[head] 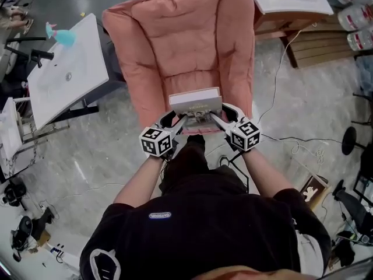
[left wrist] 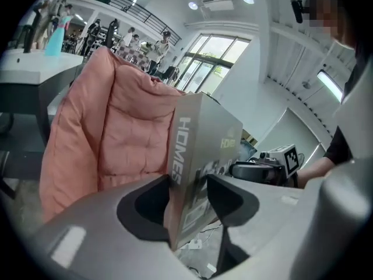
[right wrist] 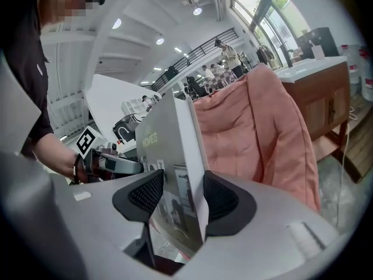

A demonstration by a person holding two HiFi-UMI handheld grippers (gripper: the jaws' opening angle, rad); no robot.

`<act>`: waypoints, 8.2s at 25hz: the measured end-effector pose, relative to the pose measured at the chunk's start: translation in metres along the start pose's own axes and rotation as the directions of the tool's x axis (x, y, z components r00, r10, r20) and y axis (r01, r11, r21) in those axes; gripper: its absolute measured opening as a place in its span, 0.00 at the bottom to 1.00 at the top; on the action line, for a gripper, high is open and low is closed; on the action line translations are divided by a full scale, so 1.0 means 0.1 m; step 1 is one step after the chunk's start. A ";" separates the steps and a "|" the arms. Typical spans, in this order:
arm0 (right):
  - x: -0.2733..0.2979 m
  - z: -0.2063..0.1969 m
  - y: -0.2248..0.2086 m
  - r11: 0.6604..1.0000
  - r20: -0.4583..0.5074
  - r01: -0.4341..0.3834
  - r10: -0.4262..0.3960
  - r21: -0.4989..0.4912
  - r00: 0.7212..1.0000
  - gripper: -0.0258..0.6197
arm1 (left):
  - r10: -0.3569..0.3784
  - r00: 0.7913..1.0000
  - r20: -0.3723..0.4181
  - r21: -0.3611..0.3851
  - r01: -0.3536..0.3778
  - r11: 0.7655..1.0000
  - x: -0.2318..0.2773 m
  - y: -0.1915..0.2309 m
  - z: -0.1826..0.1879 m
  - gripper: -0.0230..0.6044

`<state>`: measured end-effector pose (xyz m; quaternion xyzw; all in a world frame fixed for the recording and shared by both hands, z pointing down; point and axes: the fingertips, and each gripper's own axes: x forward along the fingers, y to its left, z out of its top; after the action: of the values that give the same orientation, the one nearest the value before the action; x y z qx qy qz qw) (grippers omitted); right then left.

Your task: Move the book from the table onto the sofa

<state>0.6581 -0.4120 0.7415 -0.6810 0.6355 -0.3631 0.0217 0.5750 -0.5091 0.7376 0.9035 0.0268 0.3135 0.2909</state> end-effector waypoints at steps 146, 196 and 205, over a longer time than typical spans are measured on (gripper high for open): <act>-4.11 1.38 2.53 0.935 0.501 0.041 0.151 -0.351 0.852 0.34 | -0.060 0.808 0.586 0.419 -0.239 0.876 -2.68 -3.17 0.99 0.23; -3.28 -0.89 6.43 0.434 -0.145 -0.765 0.819 -0.476 0.555 0.33 | 0.690 0.265 0.674 -0.276 -0.776 0.568 -6.81 -3.73 -3.03 0.18; -3.21 -1.00 6.55 0.215 -0.325 -0.889 0.875 -0.405 0.359 0.33 | 0.825 0.042 0.563 -0.484 -0.793 0.371 -6.74 -4.00 -3.38 0.18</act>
<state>0.0720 -0.2117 0.3435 -0.1721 0.9786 -0.1086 0.0308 -0.1088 -0.1608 0.3631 0.7883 -0.6116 0.0232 0.0633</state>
